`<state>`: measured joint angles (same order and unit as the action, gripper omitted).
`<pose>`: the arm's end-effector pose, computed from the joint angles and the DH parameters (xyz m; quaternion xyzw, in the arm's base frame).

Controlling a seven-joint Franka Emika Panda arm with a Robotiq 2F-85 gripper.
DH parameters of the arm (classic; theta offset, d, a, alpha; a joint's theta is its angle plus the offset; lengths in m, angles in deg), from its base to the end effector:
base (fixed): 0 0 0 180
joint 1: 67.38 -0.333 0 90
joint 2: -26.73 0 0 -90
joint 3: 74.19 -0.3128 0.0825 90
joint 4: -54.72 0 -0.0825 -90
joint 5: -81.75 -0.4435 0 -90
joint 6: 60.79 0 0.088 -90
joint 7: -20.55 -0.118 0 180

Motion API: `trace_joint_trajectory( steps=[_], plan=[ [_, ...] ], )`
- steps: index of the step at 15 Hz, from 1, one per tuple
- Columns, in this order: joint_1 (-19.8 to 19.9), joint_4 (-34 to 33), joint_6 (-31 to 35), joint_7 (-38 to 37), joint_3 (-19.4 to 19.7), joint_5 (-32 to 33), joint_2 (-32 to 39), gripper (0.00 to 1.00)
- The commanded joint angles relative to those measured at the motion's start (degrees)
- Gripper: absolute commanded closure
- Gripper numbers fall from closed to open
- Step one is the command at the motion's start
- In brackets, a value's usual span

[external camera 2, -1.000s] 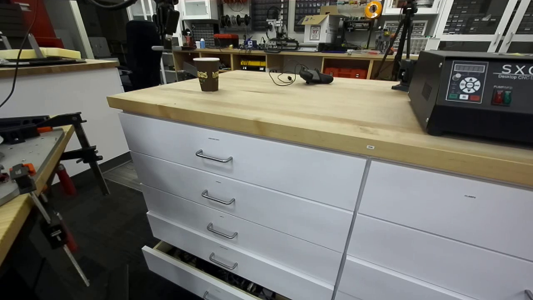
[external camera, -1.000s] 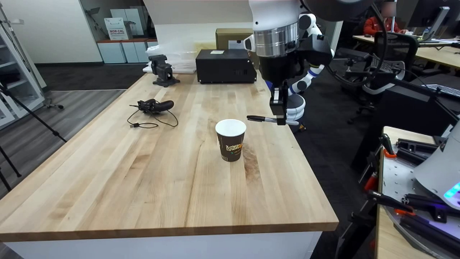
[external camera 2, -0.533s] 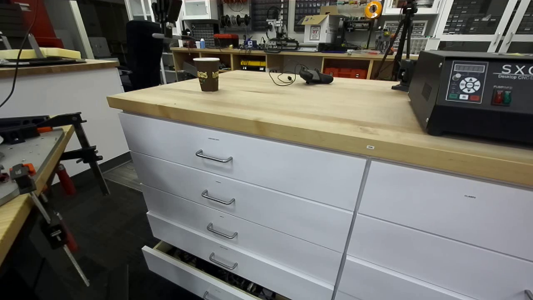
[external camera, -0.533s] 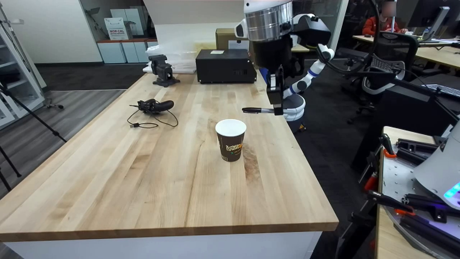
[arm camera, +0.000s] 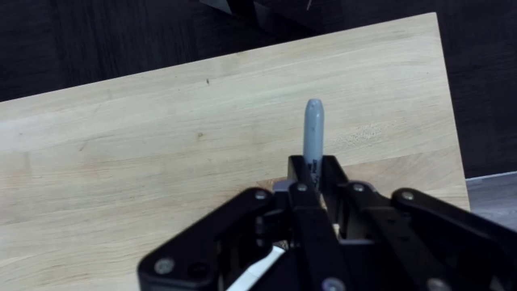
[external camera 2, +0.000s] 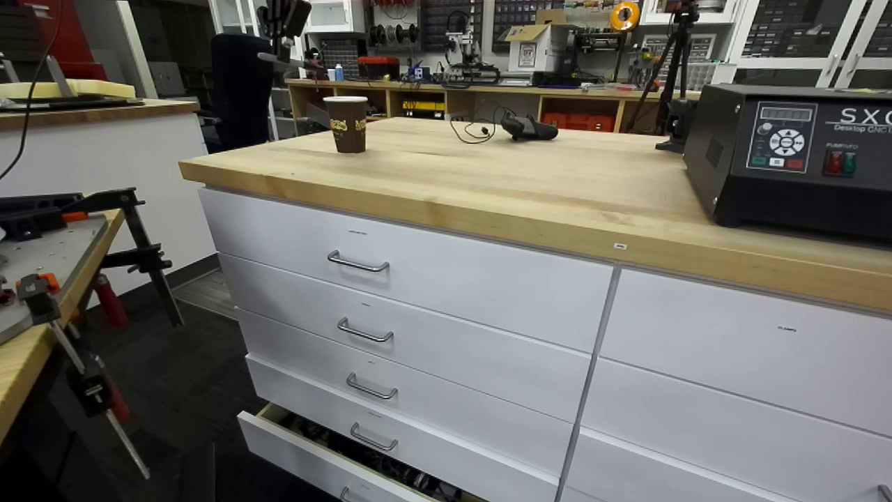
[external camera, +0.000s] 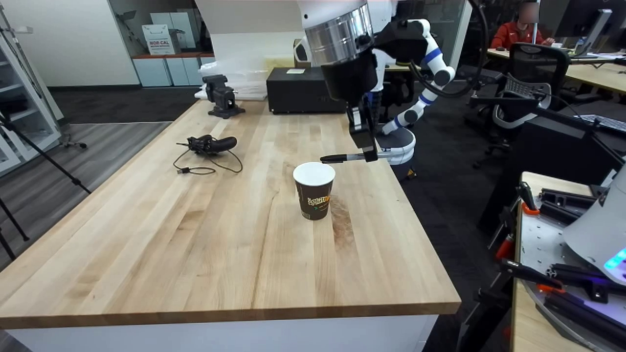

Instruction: Put the marker inside the cup

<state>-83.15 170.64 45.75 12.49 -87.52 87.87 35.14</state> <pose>0.5189 0.2773 0.3115 0.9665 0.2041 -0.1342 0.0782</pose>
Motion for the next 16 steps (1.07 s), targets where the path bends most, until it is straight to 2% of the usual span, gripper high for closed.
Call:
trace_joint_trajectory(
  steps=[1, 9, 16],
  plan=[
    [-0.6, -5.5, -5.6, -0.7, 0.2, 2.7, 4.7, 0.97],
    [-1.1, -9.8, -7.4, -1.5, 0.8, 4.2, 9.5, 0.97],
    [-1.7, -12.4, -6.0, -3.4, 1.3, 4.8, 12.3, 0.97]
  ],
)
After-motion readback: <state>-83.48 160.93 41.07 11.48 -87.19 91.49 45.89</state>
